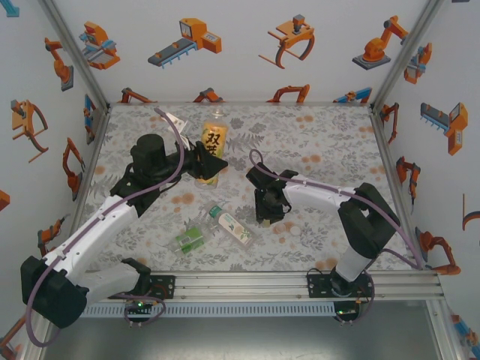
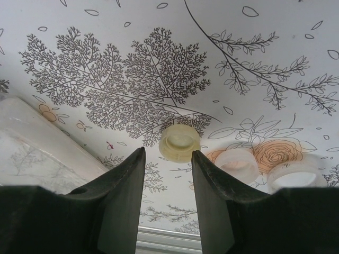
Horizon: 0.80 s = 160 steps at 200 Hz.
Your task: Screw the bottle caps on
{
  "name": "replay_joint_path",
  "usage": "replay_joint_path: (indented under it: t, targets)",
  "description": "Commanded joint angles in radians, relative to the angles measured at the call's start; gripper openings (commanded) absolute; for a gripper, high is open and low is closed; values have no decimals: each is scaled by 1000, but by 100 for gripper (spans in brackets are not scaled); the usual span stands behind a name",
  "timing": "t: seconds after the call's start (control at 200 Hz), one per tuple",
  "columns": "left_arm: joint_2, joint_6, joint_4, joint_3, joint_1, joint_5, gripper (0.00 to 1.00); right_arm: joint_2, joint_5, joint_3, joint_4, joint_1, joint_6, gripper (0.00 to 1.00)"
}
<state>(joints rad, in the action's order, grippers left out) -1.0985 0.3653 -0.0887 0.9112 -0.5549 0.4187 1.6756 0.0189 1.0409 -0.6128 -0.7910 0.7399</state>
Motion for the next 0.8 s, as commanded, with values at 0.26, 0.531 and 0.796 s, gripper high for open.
replay_joint_path:
  t: [0.26,0.531,0.796]
  targets:
    - [2,23,-15,-14,3,-7,9,-27,44,-2,-15,-10,18,41]
    - [-4,38,-29,-20,3,-7,9,-16,42,-9,-12,-10,18,45]
    - [-9,41,-29,-23,3,-12,9,-1,29,-21,10,-9,25,44]
